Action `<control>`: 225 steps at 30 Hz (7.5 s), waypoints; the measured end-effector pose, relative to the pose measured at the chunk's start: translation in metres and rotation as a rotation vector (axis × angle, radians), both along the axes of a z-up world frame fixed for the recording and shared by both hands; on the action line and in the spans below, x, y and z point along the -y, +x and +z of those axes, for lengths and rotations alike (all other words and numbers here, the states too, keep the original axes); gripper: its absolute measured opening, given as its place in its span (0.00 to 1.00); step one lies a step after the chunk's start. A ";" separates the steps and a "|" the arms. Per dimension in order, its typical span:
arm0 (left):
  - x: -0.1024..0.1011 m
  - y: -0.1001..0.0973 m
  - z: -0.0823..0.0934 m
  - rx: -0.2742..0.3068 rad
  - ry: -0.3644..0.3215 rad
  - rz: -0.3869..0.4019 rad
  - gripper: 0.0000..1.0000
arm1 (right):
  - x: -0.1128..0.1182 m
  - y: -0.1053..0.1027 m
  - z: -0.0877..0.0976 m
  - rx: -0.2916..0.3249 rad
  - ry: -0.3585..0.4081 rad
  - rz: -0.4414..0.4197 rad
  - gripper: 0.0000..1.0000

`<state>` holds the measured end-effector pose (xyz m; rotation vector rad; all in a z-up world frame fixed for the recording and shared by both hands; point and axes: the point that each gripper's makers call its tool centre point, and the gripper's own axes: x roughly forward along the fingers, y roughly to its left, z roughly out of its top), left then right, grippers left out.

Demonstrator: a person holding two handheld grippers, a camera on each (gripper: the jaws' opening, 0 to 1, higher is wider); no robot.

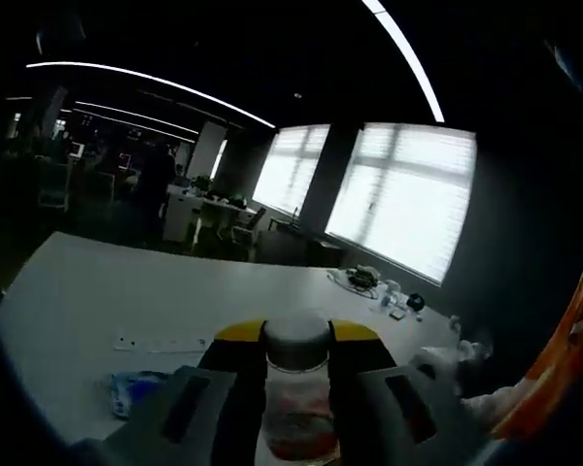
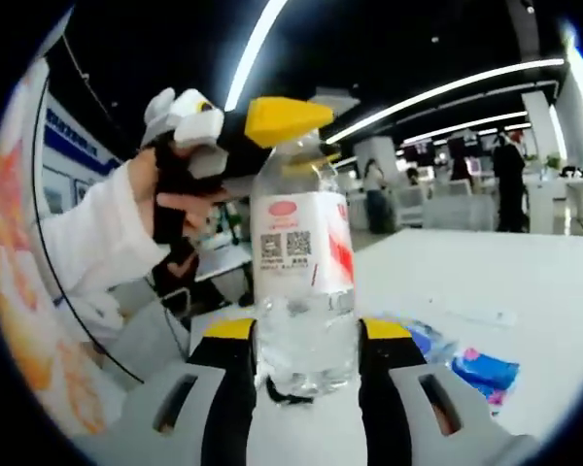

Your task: Arrange the tabletop items into an orderly group along one side of the table until the central work area is clear of visible clutter.

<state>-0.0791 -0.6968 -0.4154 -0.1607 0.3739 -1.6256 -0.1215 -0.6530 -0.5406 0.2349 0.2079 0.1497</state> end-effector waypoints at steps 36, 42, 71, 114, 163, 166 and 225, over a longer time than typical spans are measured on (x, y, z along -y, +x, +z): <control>-0.035 0.241 -0.123 0.214 0.319 0.327 0.22 | 0.053 -0.074 -0.074 -0.204 0.199 -0.281 0.57; -0.028 0.269 -0.138 0.214 0.323 0.332 0.22 | 0.060 -0.080 -0.082 -0.230 0.206 -0.311 0.57; -0.011 0.325 -0.210 0.222 0.427 0.327 0.22 | 0.066 -0.074 -0.100 -0.304 0.234 -0.329 0.57; -0.021 0.307 -0.189 0.162 0.400 0.345 0.85 | 0.054 -0.064 -0.104 -0.289 0.262 -0.267 0.57; -0.190 0.164 -0.185 0.008 0.427 0.486 0.78 | 0.047 -0.118 -0.100 -0.247 0.292 -0.327 0.56; -0.190 0.161 -0.187 0.008 0.437 0.468 0.78 | 0.046 -0.118 -0.100 -0.252 0.289 -0.323 0.56; -0.211 0.103 -0.312 0.461 0.887 -0.215 0.58 | 0.045 -0.132 -0.115 -0.247 0.378 -0.402 0.53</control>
